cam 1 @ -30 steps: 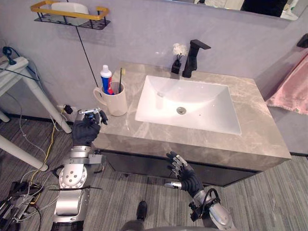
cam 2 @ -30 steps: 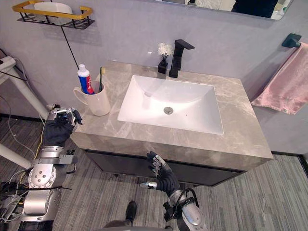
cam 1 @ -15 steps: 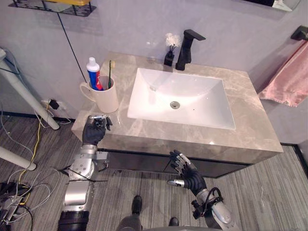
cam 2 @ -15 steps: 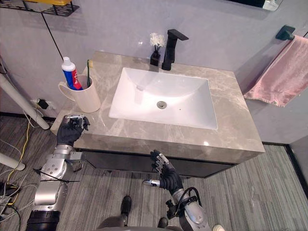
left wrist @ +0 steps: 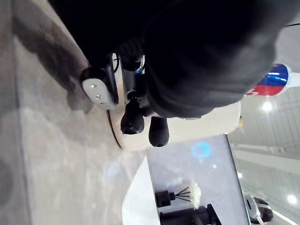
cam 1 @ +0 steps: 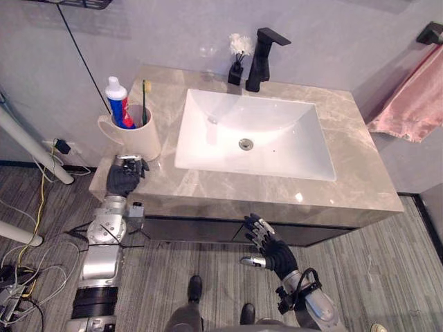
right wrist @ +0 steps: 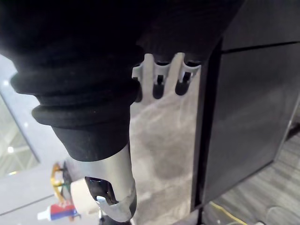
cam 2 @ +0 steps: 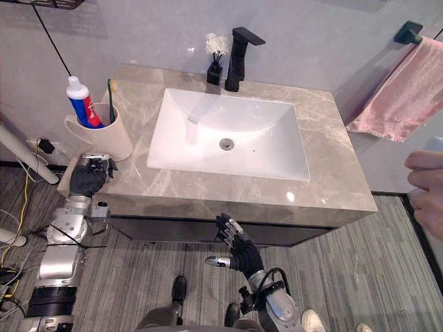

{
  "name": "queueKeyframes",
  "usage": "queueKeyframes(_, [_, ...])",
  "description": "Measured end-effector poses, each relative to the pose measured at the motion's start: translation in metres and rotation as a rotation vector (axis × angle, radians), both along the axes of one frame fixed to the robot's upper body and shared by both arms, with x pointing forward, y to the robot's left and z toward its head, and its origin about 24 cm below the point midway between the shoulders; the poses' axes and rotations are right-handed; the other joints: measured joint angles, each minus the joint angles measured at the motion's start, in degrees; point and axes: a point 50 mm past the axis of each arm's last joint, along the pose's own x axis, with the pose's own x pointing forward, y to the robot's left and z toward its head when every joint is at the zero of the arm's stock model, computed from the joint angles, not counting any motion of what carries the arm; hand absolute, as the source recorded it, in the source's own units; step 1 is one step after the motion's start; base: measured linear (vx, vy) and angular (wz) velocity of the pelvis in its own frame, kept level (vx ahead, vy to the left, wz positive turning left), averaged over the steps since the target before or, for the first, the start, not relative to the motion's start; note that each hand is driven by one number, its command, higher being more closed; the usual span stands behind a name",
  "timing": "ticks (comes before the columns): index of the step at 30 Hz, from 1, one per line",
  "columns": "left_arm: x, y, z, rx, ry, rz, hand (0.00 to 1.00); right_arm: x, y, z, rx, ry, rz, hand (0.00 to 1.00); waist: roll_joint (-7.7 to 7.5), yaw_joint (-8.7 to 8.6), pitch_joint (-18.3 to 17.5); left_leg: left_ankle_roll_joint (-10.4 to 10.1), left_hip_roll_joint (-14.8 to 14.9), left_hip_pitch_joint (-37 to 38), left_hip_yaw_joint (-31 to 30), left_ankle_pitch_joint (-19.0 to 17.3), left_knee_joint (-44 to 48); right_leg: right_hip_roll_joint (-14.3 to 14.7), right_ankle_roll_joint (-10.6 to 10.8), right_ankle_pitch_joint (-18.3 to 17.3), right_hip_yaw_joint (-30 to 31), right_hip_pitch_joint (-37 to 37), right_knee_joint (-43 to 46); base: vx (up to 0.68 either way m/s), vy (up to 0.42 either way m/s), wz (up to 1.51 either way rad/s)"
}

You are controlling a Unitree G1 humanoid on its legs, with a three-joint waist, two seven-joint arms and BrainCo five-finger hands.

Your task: Organize washtable

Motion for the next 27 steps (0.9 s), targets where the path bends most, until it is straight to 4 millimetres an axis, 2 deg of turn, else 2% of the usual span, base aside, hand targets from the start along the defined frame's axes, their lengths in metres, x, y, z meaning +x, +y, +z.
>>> queueKeyframes(11, [0.003, 0.019, 0.006, 0.061, 0.024, 0.048, 1.0, -0.003, 0.0, -0.001, 0.003, 0.007, 0.013, 0.0, -0.24, 0.03, 0.31, -0.11, -0.04, 0.0, 1.58, -0.53, 0.01, 0.06, -0.38, 0.42, 1.58, -0.6, -0.43, 0.01, -0.001, -0.08])
queueKeyframes(18, [0.011, 0.017, 0.019, 0.06, -0.028, 0.054, 1.0, -0.004, 0.0, -0.002, 0.003, 0.013, 0.012, 0.0, -0.84, -0.03, 0.97, 0.04, -0.13, -0.01, 1.68, -0.64, 0.03, -0.11, -0.41, 0.43, 1.67, -0.61, -0.58, 0.0, 0.0, 0.0])
queueKeyframes(27, [0.013, 0.015, 0.021, 0.06, -0.032, 0.044, 1.0, -0.004, 0.0, -0.001, 0.004, 0.008, 0.012, 0.0, -0.94, -1.09, 1.42, 0.15, -0.17, -0.07, 1.81, -0.74, 0.04, 0.01, -0.27, 0.54, 1.86, -0.61, -0.94, 0.01, 0.0, 0.0])
